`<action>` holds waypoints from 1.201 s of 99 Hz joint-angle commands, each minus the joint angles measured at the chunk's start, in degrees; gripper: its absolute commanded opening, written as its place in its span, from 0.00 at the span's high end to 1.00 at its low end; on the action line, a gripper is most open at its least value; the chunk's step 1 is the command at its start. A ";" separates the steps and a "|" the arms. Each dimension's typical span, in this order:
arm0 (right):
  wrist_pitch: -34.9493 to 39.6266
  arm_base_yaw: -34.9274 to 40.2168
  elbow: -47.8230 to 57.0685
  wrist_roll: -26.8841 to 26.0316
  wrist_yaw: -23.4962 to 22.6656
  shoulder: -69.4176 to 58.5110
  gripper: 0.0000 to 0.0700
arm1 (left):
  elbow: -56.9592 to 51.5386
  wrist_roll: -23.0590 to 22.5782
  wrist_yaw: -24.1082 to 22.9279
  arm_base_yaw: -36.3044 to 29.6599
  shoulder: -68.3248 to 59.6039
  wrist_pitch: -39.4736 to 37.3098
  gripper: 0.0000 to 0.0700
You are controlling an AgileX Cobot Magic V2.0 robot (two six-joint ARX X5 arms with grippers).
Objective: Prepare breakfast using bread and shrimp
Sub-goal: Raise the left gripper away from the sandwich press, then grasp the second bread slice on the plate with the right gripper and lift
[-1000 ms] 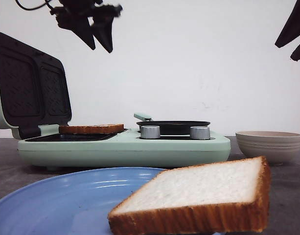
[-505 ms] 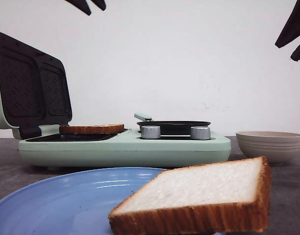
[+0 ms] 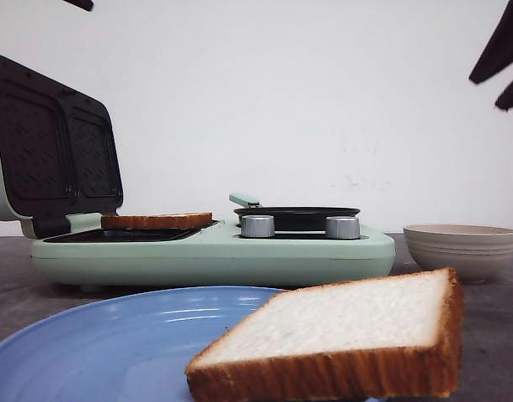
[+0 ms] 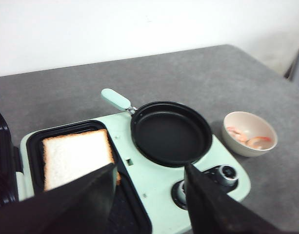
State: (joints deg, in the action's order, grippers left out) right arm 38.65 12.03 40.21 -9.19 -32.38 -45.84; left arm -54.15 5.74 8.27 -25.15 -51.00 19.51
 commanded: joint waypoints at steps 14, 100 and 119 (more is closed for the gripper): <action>-23.76 6.27 -25.07 -27.95 -12.07 -0.55 0.41 | -0.42 1.46 -2.10 -0.50 2.75 3.21 0.67; -44.98 9.81 -26.82 -33.92 -13.38 -15.34 0.41 | -0.42 1.44 -2.08 -0.50 2.75 3.28 0.67; -46.88 9.99 -26.82 -33.86 -14.08 -18.49 0.52 | -0.42 1.42 -2.08 -0.50 2.75 3.26 0.67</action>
State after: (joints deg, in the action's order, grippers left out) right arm -7.03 21.71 13.32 -42.70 -46.33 -63.42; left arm -53.98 7.01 6.17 -25.39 -47.94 23.44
